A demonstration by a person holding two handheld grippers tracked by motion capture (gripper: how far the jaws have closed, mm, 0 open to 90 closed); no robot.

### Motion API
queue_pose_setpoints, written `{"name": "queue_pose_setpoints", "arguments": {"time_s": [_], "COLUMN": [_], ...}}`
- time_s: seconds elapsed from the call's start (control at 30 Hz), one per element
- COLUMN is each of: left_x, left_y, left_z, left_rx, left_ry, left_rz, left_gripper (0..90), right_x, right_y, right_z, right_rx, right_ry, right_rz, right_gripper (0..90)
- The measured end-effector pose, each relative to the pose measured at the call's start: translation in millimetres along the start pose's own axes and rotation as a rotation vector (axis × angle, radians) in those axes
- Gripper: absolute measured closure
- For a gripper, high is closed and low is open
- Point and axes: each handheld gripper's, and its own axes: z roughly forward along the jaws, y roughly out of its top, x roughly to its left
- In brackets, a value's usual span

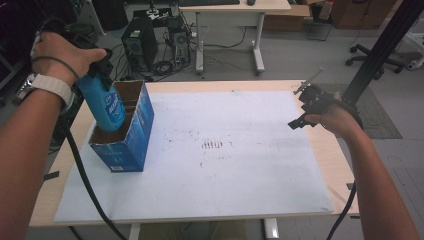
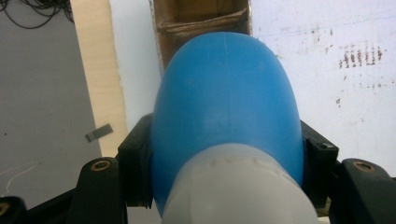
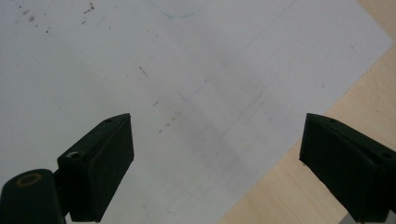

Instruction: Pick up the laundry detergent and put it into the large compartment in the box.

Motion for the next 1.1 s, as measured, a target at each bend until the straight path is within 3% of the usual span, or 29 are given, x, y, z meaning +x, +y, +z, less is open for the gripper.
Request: {"name": "queue_pose_setpoints", "arguments": {"time_s": [1.1], "left_x": [-5.2], "left_y": [0.2], "left_z": [96.2], "left_rx": [0.06], "left_ry": [-0.016], "left_rz": [0.041], "left_gripper": [37.2], "right_x": [-1.6], "right_y": [-4.0], "right_z": [6.0], "right_rx": [0.013], "right_ry": [0.008], "right_rz": [0.016], "right_gripper": [10.0]}}
